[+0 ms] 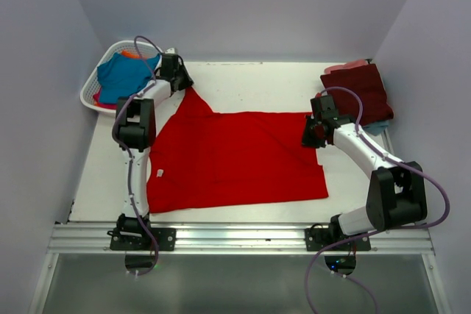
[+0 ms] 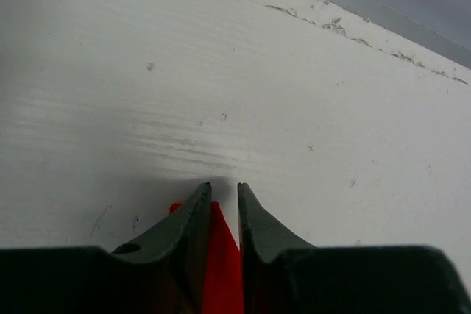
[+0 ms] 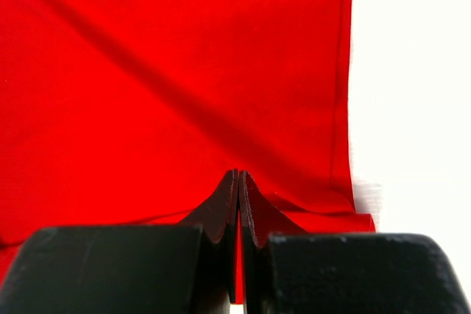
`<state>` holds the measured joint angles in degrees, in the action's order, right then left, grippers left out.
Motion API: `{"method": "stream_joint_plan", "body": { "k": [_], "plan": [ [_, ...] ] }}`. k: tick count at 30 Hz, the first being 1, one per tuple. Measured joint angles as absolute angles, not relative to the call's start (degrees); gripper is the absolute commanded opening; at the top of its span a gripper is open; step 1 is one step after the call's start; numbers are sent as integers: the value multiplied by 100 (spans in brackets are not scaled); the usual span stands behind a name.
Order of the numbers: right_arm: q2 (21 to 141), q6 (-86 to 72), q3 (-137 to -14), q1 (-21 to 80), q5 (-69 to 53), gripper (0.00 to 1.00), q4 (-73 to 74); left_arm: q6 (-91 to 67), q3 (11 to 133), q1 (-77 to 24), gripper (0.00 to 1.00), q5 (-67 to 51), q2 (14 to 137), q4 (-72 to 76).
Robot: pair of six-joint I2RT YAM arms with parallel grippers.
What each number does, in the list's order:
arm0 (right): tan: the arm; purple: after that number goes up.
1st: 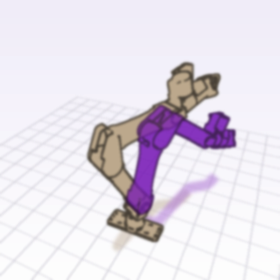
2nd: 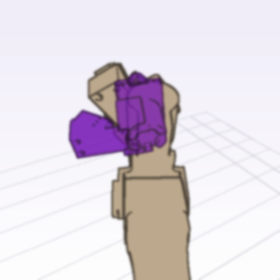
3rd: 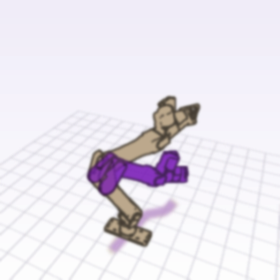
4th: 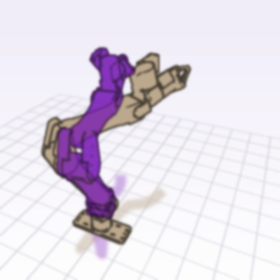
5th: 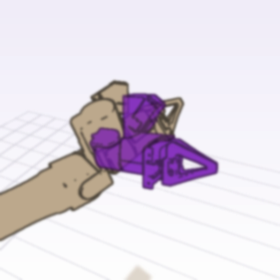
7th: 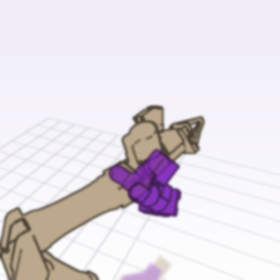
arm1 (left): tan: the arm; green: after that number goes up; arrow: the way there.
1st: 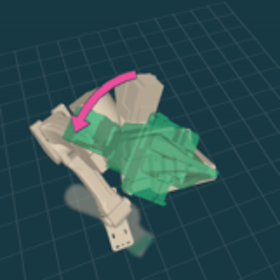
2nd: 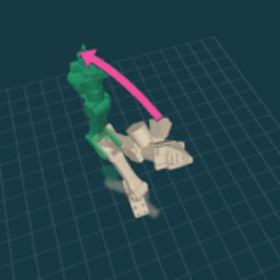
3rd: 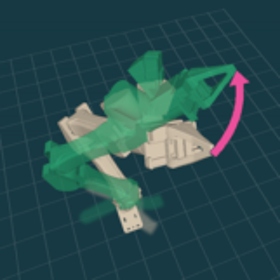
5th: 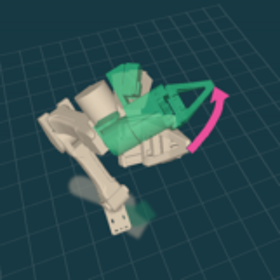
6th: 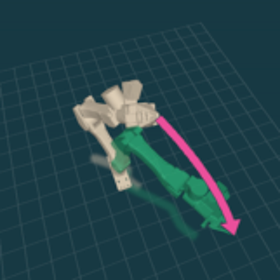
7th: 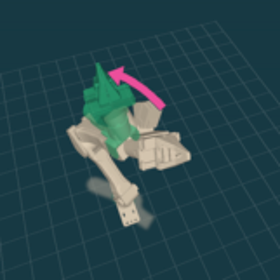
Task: Fold and stack the t-shirts
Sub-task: Fold the tshirt
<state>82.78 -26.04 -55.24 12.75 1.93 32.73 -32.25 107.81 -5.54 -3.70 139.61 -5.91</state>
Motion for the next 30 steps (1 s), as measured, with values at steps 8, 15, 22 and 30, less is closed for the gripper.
{"method": "stream_joint_plan", "body": {
  "k": [8, 15, 22, 30],
  "plan": [
    [8281, -2604, -5494, 1275, 191, 0, 3249, -3164, 10774, -615, 43, -102, 13928, -644],
    [8281, -2602, -5487, 1275, 191, 0, 3251, -3142, 10215, -565, 45, -78, 13679, -106],
    [8287, -2596, -5483, 1275, 193, 0, 3249, -3011, 9566, -543, 44, 117, 13334, 274],
    [8361, -2587, -5483, 1280, 189, 0, 3242, -2779, 9028, -508, 44, 362, 13026, 515]
  ]
}}
